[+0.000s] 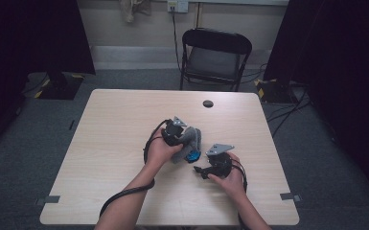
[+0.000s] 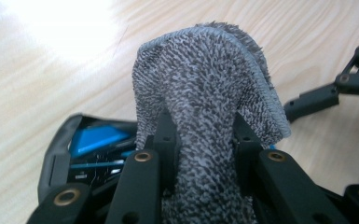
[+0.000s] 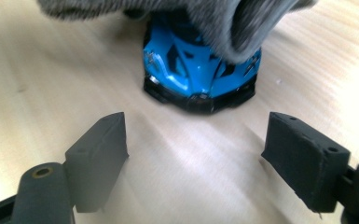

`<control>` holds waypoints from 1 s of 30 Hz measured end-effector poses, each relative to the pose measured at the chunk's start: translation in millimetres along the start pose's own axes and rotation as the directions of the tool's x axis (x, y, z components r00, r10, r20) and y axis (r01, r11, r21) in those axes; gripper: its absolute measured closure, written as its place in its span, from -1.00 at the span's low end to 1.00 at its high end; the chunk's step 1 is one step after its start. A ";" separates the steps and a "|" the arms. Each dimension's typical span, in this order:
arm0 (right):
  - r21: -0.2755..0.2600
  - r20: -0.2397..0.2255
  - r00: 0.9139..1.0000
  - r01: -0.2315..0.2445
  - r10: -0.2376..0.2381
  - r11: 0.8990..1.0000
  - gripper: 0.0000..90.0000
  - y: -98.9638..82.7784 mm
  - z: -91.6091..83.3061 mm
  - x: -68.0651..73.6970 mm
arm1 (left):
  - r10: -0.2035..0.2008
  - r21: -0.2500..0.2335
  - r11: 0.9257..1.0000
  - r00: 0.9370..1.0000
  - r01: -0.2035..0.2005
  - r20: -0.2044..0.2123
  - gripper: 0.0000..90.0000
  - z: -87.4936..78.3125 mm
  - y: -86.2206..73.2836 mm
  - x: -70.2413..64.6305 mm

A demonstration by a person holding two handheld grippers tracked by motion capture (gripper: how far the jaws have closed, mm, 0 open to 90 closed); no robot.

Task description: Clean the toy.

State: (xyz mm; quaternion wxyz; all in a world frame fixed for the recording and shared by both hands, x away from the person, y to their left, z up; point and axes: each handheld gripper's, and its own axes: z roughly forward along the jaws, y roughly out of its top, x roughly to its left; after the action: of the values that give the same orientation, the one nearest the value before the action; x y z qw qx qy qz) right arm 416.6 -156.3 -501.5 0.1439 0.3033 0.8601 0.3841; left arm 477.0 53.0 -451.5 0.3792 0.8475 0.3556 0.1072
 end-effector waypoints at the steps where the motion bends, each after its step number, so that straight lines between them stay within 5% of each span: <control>1: 0.001 -0.007 1.000 -0.004 0.004 1.000 -0.62 1.0 1.3 -0.8 | -0.003 -0.002 1.000 1.000 0.003 0.009 0.56 0.0 -1.0 1.3; 2: -0.007 -0.032 0.999 -0.013 0.013 1.000 -0.62 4.3 4.8 -2.2 | -0.011 -0.010 1.000 1.000 0.011 0.011 0.56 0.6 -2.0 2.3; 15: 0.020 -0.007 1.000 -0.013 0.013 1.000 -0.60 29.6 35.1 -2.3 | -0.006 0.011 1.000 0.999 0.005 0.037 0.58 4.9 1.1 -3.1; 16: 0.008 0.008 1.000 -0.028 0.028 1.000 -0.44 29.9 34.8 -0.1 | -0.002 0.015 1.000 0.999 0.002 0.033 0.58 4.4 1.2 -4.2; 22: 0.003 0.016 0.999 -0.037 0.036 0.999 -0.42 28.8 33.7 0.7 | -0.003 -0.014 1.000 1.000 0.004 0.001 0.58 3.1 -0.7 -2.7; 30: 0.005 0.017 0.999 -0.039 0.039 0.999 -0.42 23.1 26.8 2.8 | -0.031 -0.012 0.999 0.997 0.030 -0.072 0.58 -0.8 -3.1 21.1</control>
State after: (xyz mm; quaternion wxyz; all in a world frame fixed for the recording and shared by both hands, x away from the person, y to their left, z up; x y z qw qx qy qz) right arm 436.8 -127.1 -502.0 0.1429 0.3235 0.8538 0.3820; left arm 490.3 69.3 -455.0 0.3722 0.8354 0.3814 0.1341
